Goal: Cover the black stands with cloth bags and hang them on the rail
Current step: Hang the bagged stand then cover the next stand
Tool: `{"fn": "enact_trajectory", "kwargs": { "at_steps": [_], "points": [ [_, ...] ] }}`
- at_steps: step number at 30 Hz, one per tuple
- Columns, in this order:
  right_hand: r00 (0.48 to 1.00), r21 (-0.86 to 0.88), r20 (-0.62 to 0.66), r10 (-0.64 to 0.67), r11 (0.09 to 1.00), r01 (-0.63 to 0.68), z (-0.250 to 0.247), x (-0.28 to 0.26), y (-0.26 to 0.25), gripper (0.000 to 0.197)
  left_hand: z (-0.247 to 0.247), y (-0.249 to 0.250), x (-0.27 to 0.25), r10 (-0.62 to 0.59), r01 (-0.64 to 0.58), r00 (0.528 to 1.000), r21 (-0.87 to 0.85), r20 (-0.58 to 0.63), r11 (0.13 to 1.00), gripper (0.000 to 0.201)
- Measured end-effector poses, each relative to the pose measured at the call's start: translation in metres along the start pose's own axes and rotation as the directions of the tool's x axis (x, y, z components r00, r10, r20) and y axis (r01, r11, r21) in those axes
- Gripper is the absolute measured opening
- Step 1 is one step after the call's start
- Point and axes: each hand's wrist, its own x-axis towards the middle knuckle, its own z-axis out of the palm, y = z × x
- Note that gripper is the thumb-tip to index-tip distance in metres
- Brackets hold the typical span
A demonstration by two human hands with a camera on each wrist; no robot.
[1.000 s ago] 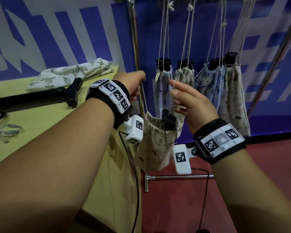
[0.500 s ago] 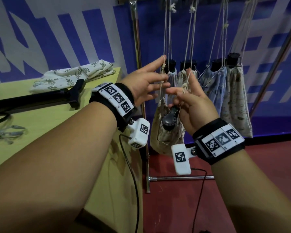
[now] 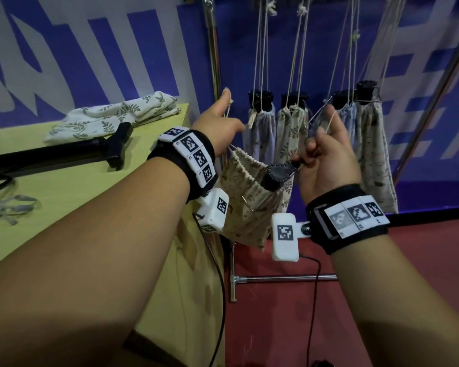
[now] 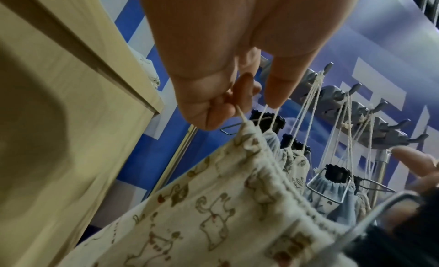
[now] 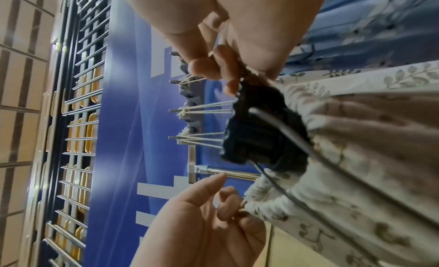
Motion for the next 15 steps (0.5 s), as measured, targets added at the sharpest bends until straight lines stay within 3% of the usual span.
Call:
{"fn": "enact_trajectory", "kwargs": {
  "at_steps": [5,9,15],
  "points": [
    [1.0,-0.089,0.006,0.006,0.996,-0.005,-0.005,-0.004,0.007,0.04,-0.002,-0.005,0.006,-0.025,0.028,0.999,0.067,-0.039,0.997,0.086],
    [0.999,-0.147,-0.043,0.023,0.989,-0.029,-0.008,-0.003,0.01,0.029,-0.005,-0.008,0.014,-0.065,0.067,0.993,0.017,-0.099,0.998,0.085],
    [0.999,-0.435,-0.038,0.003,0.9,-0.02,-0.005,-0.018,0.011,0.021,-0.006,-0.011,0.021,-0.089,0.094,0.989,0.036,-0.117,0.995,0.084]
  ]
}}
